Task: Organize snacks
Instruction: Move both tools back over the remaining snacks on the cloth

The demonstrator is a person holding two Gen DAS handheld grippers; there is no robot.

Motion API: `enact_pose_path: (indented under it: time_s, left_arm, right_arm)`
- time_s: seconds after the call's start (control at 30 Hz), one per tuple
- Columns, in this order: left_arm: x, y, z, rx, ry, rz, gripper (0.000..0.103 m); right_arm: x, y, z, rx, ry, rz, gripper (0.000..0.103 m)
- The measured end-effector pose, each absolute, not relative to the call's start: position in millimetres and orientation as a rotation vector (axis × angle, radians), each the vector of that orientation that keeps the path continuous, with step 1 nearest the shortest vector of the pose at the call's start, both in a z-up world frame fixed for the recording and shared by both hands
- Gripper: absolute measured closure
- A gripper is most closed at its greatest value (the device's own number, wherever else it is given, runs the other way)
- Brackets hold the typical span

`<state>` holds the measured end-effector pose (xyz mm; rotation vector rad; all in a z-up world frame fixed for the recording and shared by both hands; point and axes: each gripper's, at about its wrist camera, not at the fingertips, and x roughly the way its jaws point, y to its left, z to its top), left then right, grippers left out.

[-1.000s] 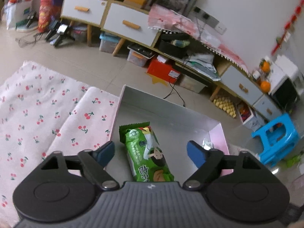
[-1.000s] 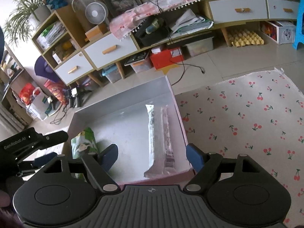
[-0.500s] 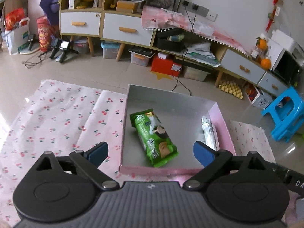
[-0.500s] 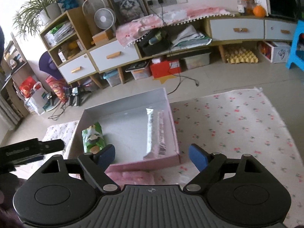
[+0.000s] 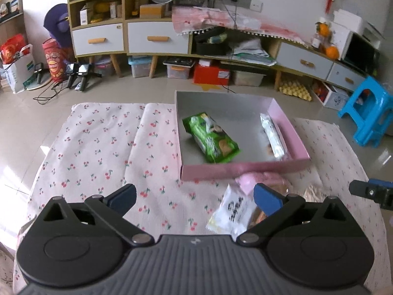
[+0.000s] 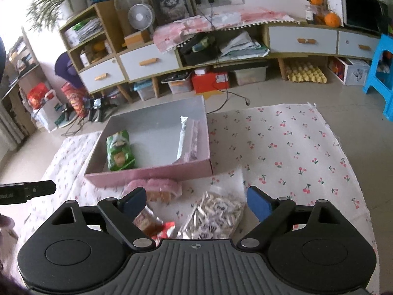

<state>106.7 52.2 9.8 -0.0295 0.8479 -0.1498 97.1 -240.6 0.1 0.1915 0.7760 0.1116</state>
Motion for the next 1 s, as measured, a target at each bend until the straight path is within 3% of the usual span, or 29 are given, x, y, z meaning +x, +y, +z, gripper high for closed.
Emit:
enact_pose_path:
  time_s: [0.57, 0.9, 1.0]
  left_arm:
    - [82.8, 61.4, -44.4, 0.291, 0.873, -0.526, 0.005]
    - [103.0, 82.7, -73.8, 0.226, 1.003, -0.586, 0.022]
    - [104.2, 81.4, -79.9, 0.231, 1.017, -0.586, 0.022]
  right_arm:
    - [79.1, -231.6, -30.1, 0.061, 0.867, 0.138, 0.012]
    - [88.4, -225.7, -40.4, 0.074, 0.934, 0.098, 0.012]
    - [91.2, -224.6, -46.7, 0.068, 0.952, 0.091, 0.012]
